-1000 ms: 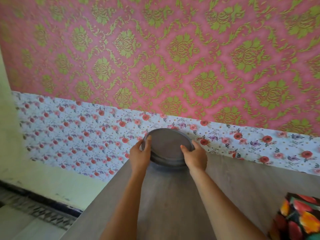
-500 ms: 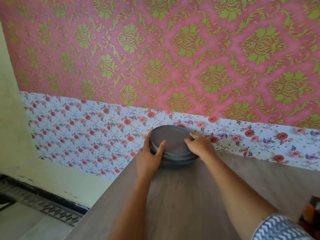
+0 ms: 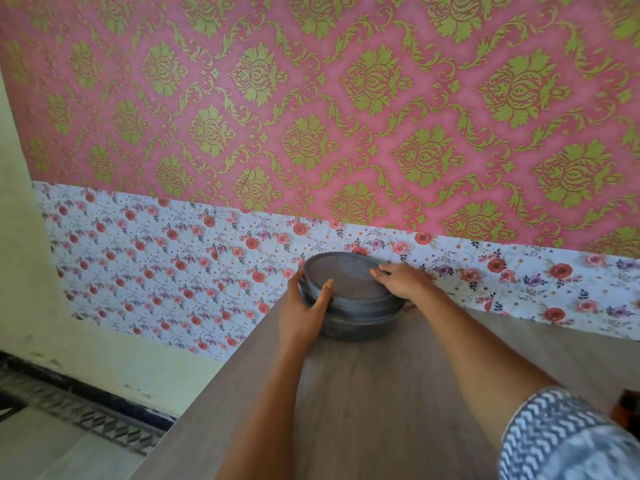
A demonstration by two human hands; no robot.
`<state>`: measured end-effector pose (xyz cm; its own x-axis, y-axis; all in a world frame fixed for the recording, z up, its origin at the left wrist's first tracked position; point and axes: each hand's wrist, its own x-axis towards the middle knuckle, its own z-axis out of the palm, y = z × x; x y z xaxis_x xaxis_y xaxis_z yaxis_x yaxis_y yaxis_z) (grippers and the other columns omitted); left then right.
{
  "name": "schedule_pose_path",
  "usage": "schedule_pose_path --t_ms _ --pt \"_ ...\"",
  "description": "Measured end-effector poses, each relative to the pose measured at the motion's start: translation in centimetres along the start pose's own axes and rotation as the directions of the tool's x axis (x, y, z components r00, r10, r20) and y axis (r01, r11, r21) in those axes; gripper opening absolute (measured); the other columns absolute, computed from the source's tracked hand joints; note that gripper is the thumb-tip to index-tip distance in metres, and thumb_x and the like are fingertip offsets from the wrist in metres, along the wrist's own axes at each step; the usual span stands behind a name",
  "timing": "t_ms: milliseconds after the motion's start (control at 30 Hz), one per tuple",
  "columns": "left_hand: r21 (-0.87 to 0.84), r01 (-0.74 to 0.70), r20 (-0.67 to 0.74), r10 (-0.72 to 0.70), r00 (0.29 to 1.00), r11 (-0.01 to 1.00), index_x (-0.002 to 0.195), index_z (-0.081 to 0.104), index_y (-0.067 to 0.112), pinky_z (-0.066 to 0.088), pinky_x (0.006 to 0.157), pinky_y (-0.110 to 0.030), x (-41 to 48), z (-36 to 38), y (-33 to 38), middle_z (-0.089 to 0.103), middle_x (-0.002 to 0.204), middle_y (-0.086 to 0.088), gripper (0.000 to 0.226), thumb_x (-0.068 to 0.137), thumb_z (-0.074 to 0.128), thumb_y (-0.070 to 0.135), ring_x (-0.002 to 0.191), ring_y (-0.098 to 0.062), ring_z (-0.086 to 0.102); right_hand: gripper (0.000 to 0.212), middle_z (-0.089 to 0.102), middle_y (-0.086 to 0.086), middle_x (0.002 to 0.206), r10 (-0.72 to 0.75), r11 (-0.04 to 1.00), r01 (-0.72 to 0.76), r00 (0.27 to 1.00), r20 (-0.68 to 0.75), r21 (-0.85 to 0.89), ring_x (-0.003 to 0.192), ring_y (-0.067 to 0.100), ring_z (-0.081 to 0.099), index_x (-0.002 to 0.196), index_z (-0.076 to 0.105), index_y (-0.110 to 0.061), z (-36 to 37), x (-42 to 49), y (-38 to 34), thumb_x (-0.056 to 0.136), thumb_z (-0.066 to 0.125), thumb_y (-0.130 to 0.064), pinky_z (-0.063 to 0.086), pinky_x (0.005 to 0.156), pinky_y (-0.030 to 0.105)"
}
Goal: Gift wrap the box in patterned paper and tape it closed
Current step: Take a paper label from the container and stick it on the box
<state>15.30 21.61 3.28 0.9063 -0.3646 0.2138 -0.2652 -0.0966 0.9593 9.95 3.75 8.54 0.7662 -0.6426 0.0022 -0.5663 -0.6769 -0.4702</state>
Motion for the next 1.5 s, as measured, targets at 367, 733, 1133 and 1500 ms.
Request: schedule_pose_path --t_ms 367,733,1133,1500 --pt "-0.176 0.218 -0.182 -0.25 0.951 0.96 0.116 0.058 0.032 0.053 0.085 -0.038 0.2 -0.3 1.1 0.066 0.1 -0.003 0.033 0.084 0.06 0.025 0.081 -0.018 0.059 0.051 0.05 0.004 0.106 0.064 0.95 -0.068 0.998 0.022 0.306 0.077 0.021 0.052 0.138 0.043 -0.033 0.8 -1.1 0.7 0.091 0.051 -0.048 0.043 0.045 0.023" --pt "-0.121 0.147 -0.225 -0.172 0.959 0.982 0.127 0.058 0.03 0.049 0.077 -0.028 -0.5 0.1 0.7 0.066 0.116 0.0 0.037 0.091 0.055 0.037 0.086 -0.013 0.061 0.034 0.047 0.011 0.131 -0.205 0.909 0.027 0.897 -0.391 -0.416 0.118 0.031 0.047 0.11 0.064 -0.016 1.3 -3.0 -1.1 0.092 0.05 -0.042 0.046 0.086 0.039" --pt "-0.126 0.159 -0.191 -0.181 0.965 0.979 0.133 0.053 0.027 0.047 0.085 -0.035 0.5 0.7 0.0 0.064 0.119 -0.01 0.042 0.094 0.051 0.041 0.102 -0.026 0.058 0.13 0.023 0.002 0.152 -0.322 0.936 0.297 0.939 -0.121 -0.188 0.141 0.022 0.019 0.145 0.024 -0.014 4.3 -5.4 -0.3 0.043 0.064 -0.084 0.02 0.116 0.042" --pt "-0.09 0.089 -0.167 -0.103 0.98 0.992 0.136 0.049 0.023 0.046 0.092 -0.037 0.8 0.6 -0.6 0.058 0.131 -0.011 0.046 0.095 0.048 0.043 0.115 -0.028 0.055 0.117 0.03 0.004 0.149 -0.327 0.916 0.29 0.94 -0.097 -0.278 0.137 0.022 0.028 0.141 0.029 -0.014 3.6 -4.9 -1.0 0.051 0.068 -0.077 0.023 0.113 0.041"
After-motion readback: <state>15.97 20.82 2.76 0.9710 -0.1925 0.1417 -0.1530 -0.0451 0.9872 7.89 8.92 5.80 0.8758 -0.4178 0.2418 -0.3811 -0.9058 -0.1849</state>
